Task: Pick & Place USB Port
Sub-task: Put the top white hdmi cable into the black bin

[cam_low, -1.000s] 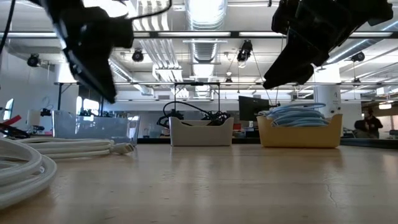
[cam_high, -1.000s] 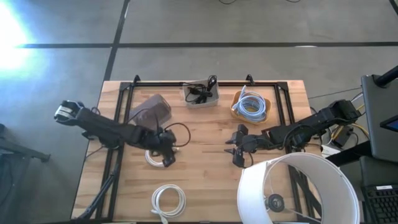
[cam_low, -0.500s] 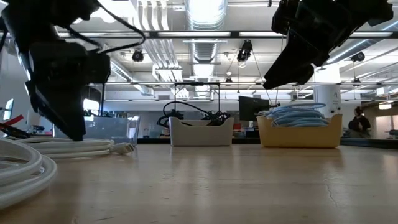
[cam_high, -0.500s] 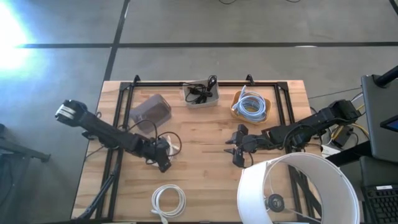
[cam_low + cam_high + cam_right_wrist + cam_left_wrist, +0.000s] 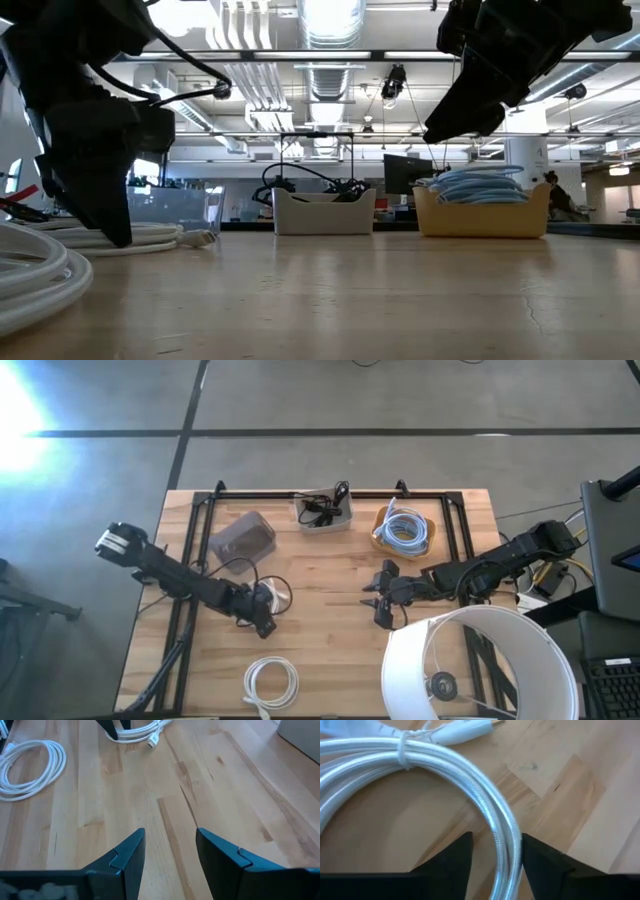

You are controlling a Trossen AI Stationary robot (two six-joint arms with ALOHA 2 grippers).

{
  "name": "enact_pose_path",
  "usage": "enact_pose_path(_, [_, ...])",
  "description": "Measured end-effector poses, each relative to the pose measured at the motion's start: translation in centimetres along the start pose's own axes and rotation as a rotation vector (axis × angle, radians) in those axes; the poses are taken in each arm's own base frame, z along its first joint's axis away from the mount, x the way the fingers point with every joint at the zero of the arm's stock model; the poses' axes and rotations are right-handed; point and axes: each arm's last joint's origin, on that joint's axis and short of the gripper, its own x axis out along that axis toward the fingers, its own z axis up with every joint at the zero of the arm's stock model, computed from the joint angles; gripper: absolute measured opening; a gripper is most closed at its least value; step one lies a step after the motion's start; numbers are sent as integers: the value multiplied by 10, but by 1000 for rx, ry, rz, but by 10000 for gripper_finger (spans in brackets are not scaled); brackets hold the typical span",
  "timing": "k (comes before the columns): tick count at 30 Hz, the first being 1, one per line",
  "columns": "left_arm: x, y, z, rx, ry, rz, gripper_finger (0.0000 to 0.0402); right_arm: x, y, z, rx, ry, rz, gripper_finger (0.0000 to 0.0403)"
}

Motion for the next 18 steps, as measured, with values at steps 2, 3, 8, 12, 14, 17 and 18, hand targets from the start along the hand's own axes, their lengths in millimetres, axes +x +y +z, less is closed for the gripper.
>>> enact_pose_path(2, [-1,-3,2,-4,-7,-11,143,0,0,0,0,0,0,171])
enact_pose_path(3, [-2,-5,4,-10,-12,-23,125,0,0,0,0,0,0,171])
enact_pose_path(8, [-7,-23,14,14,-55,-121,39,0,0,0,0,-1,0,171])
enact_pose_path(12, [-22,-45,30,107,-161,-190,39,0,0,0,2,-4,2,171])
enact_pose_path(14, [-31,-56,40,167,-218,-194,39,0,0,0,2,-4,2,171])
enact_pose_path(17, [-51,-72,57,252,-285,-164,39,0,0,1,2,-6,3,171])
enact_pose_path(18, [-59,-75,61,275,-292,-124,39,0,0,1,3,-7,3,171])
